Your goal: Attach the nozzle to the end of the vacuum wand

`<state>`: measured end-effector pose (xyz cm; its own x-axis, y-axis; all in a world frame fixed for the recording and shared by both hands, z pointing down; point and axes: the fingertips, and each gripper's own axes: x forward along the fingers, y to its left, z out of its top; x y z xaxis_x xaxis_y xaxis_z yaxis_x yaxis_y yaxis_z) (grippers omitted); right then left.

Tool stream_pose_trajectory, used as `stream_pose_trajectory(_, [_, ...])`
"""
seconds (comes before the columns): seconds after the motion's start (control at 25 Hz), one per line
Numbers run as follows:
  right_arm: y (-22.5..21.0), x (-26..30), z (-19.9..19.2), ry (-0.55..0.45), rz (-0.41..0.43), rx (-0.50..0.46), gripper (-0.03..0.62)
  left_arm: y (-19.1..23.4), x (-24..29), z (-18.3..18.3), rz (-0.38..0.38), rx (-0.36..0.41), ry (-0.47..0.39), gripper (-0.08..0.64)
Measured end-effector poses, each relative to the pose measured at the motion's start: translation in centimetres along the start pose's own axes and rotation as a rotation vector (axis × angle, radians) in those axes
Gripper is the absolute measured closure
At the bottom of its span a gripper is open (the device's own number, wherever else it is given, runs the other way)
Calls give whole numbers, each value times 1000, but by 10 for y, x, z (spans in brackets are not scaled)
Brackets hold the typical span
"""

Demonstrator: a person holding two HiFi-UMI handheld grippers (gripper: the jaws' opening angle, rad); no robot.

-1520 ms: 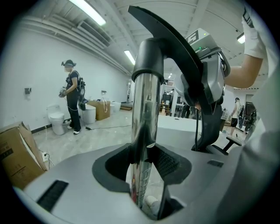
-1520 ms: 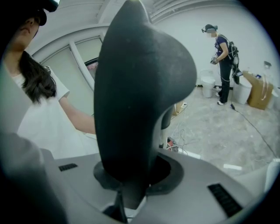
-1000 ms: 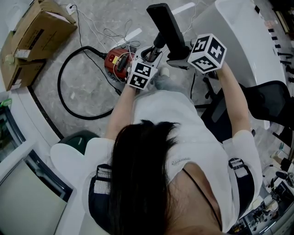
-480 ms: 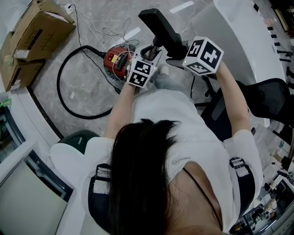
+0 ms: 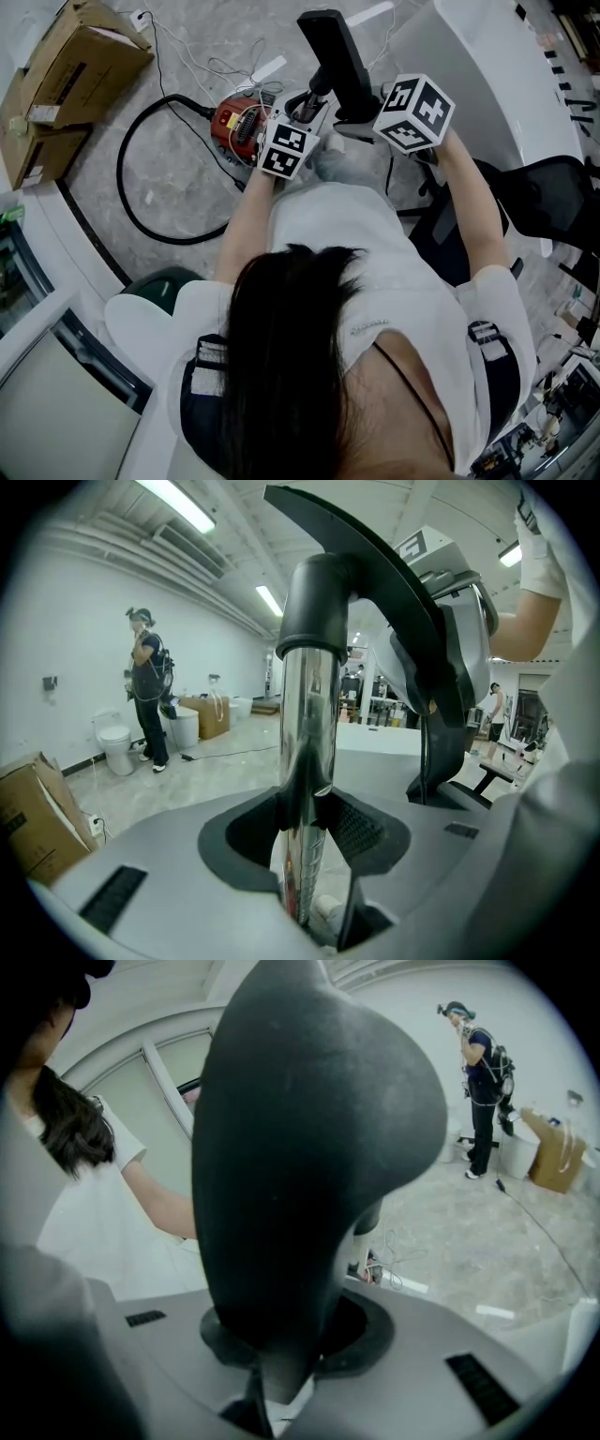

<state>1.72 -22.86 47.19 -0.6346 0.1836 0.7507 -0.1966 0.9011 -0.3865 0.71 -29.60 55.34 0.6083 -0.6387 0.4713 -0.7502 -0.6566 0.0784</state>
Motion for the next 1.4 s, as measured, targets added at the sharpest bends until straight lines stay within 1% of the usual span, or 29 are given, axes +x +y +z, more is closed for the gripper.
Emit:
stream_pose_trajectory(0.36, [0,-1,0,-34,6,-7,497,0,0,0,18,-17,-10,408])
stream_pose_trajectory(0.56, [-6,-2,1,-54,-17,-6,497,1,3,1,18,-14,-2,408])
stream_pose_trajectory(0.76, [-9,-2,-2,-78,-27,20,491,0,4,1,21,-14,-4,408])
stream_pose_trajectory(0.88, [-9,2,-8,-58,-31,13,434,1,3,1,23,-15,-4,408])
stream_pose_trajectory(0.96, [-9,5,-12,-54,-37,7,421,1,3,0,21,-13,-2,408])
stream_pose_trajectory(1.0, [-9,6,-12,-62,-39,7,410,1,3,0,20,-11,-1,408])
stream_pose_trajectory(1.12, [-10,4,-8,-110,-46,11,333,2,3,1,23,-12,0,408])
stream_pose_trajectory(1.4, [-16,-9,-3,-207,-108,31,287,1,3,1,15,-12,0,408])
